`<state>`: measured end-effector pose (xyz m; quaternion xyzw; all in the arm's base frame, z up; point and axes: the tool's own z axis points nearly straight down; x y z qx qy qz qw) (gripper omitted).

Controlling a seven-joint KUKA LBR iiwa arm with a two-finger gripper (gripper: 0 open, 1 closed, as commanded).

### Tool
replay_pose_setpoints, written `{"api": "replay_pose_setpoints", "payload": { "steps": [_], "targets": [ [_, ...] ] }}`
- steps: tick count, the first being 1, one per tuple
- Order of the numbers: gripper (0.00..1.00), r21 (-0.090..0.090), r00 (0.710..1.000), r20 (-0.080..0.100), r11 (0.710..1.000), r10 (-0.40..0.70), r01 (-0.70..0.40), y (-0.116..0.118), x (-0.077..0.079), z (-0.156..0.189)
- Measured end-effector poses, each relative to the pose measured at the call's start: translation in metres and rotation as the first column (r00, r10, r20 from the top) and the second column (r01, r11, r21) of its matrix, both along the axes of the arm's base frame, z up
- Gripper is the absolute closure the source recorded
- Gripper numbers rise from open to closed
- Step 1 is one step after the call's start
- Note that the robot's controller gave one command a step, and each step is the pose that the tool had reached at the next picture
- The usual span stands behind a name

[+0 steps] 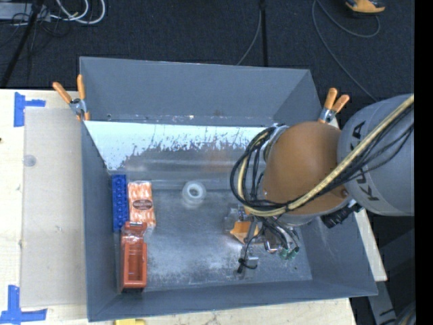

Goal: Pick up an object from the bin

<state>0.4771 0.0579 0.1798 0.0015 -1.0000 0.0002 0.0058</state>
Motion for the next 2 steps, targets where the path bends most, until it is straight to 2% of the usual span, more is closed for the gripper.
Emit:
{"api": "replay_pose_setpoints", "payload": {
  "steps": [1,2],
  "targets": [
    [0.0,0.001,1.0,0.009,1.0,-0.002,0.002,0.0,0.002,0.004],
    [0.0,0.001,0.999,0.005,0.999,0.043,-0.043,-0.007,-0.004,-0.042]
  ]
}}
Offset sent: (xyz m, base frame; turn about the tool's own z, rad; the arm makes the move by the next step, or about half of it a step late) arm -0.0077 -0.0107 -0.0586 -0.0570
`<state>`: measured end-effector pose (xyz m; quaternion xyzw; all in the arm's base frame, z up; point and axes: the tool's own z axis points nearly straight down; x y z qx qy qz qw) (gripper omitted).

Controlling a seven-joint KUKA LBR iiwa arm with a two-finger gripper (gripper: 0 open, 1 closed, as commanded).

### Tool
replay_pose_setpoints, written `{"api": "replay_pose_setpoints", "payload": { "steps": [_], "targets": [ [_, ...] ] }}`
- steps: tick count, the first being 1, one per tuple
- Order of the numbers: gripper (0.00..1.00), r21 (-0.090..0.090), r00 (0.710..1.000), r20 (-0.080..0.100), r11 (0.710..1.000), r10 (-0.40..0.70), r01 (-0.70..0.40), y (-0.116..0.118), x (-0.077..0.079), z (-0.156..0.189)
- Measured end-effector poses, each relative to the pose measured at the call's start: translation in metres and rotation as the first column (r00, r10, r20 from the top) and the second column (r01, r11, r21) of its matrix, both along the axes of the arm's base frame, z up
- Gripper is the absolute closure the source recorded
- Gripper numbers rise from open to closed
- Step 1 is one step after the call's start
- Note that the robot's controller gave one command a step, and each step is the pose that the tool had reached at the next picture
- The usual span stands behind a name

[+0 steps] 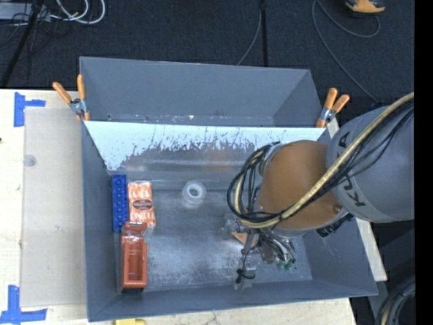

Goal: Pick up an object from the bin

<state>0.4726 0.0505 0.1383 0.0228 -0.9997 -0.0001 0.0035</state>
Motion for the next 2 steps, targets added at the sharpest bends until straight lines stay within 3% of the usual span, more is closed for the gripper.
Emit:
{"api": "replay_pose_setpoints", "payload": {
  "steps": [1,2],
  "targets": [
    [0.0,-0.001,0.999,-0.012,0.999,-0.033,0.033,-0.02,0.007,0.027],
    [0.0,0.0,0.994,0.003,0.994,-0.113,0.113,-0.057,0.028,0.056]
  ]
}}
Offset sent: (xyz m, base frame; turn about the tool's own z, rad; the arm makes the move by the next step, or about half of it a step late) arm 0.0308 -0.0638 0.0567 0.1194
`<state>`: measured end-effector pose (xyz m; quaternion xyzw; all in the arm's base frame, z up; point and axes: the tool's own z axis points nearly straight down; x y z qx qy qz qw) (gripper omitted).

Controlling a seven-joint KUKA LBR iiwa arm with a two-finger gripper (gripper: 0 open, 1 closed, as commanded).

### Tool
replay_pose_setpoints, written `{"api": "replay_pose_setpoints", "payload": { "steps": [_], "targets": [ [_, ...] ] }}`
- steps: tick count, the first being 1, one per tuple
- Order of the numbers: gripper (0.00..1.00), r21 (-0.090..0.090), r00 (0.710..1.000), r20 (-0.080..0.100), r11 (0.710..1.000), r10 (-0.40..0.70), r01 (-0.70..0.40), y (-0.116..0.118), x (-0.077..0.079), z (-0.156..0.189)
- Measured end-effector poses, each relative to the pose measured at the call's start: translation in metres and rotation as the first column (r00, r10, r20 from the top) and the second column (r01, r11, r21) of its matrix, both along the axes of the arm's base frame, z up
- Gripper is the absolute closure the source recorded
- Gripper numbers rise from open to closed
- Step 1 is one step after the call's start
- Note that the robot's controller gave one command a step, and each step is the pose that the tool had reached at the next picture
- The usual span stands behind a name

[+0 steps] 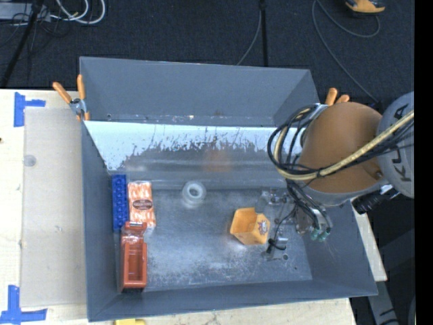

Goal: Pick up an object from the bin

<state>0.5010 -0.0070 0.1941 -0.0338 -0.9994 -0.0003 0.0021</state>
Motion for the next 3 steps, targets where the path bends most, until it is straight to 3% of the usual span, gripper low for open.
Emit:
{"api": "replay_pose_setpoints", "payload": {
  "steps": [1,2,3],
  "targets": [
    [0.0,-0.002,1.0,-0.005,1.0,0.03,-0.03,0.006,-0.014,-0.03],
    [0.0,0.002,1.0,-0.008,1.0,0.029,-0.028,0.01,0.0,-0.064],
    [0.0,0.0,0.997,-0.005,0.997,0.079,-0.079,-0.003,0.021,-0.096]
  ]
}}
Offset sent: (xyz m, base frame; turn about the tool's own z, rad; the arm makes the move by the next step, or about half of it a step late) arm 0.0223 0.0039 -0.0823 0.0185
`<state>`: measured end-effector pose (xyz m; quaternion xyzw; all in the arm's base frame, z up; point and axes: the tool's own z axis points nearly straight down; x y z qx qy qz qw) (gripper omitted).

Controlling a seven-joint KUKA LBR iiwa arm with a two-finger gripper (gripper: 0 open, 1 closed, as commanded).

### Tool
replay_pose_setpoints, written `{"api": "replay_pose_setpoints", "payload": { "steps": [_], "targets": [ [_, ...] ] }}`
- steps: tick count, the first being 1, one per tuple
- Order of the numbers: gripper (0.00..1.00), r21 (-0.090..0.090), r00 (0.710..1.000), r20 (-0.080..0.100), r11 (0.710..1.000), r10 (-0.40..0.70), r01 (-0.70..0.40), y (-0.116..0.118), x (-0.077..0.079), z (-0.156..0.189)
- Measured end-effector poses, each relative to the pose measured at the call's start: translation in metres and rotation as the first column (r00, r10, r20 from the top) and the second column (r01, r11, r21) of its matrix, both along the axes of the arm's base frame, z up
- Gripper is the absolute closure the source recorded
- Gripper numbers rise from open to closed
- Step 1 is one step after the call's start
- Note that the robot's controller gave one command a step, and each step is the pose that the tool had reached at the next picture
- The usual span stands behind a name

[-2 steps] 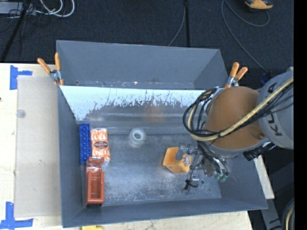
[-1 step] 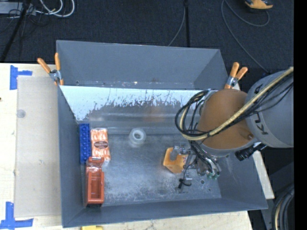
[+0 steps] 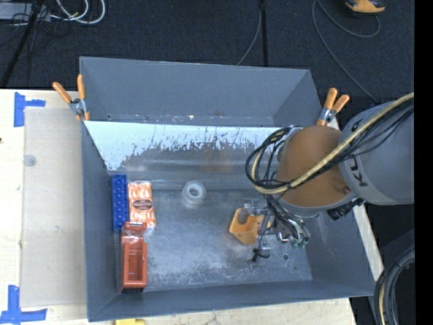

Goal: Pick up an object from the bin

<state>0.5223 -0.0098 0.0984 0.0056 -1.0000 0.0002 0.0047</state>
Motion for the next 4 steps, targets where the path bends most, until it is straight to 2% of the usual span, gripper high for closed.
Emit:
{"api": "replay_pose_setpoints", "payload": {
  "steps": [1,2,3,4],
  "targets": [
    [1.0,0.01,0.999,0.005,0.999,-0.034,0.034,-0.016,0.027,-0.021],
    [1.0,0.01,0.999,0.006,0.999,-0.035,0.035,-0.016,0.027,-0.021],
    [1.0,0.009,0.833,0.014,0.833,0.553,-0.553,-0.035,0.052,0.1],
    [1.0,0.012,0.834,0.012,0.834,0.551,-0.551,-0.035,0.051,0.099]
  ]
}}
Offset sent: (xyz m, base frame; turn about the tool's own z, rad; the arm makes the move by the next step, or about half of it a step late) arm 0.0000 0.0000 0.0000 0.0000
